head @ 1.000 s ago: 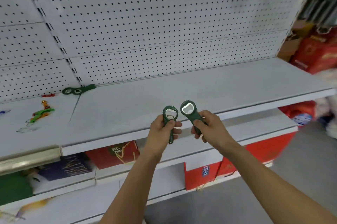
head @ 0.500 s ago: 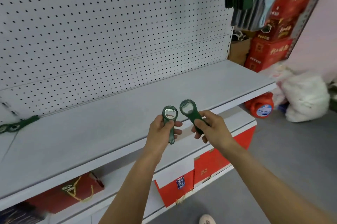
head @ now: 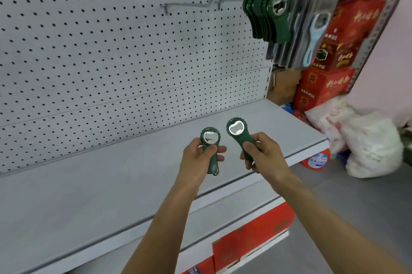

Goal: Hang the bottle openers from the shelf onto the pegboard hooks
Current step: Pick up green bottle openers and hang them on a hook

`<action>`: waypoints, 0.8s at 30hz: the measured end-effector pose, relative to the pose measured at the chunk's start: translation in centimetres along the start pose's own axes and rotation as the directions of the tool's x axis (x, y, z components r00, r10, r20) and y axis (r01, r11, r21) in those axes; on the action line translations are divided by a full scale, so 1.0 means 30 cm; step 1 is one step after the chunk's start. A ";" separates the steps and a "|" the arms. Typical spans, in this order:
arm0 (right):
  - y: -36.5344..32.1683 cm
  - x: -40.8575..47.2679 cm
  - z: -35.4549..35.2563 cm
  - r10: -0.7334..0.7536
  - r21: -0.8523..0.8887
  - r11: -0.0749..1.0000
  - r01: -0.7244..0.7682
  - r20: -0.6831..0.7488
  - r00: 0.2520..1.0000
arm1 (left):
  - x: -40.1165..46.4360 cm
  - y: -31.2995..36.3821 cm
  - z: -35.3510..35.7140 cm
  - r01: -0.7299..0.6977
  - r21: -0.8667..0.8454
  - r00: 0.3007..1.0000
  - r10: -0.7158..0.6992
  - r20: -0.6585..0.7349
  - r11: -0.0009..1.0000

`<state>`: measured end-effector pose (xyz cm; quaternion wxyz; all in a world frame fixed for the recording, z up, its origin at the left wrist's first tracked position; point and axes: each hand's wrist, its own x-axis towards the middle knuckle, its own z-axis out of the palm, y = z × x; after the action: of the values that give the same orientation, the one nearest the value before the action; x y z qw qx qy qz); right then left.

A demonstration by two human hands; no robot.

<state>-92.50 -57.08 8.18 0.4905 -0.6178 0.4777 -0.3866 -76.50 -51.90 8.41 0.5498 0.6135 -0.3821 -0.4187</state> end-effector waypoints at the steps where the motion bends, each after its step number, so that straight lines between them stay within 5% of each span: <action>1: -0.004 0.033 -0.018 -0.003 0.008 1.000 0.003 -0.001 1.000 | 0.025 0.013 0.021 -0.008 -0.003 1.000 0.008 -0.002 1.000; 24: -0.163 0.401 -0.428 -0.363 0.259 0.913 0.315 0.168 0.916 | 0.238 0.213 0.452 -0.145 -0.061 0.957 0.125 -0.261 0.987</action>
<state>-100.67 -71.48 15.89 0.5310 -0.6694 0.2602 -0.4497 -86.66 -64.01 13.49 0.6458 0.6125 -0.3320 -0.3123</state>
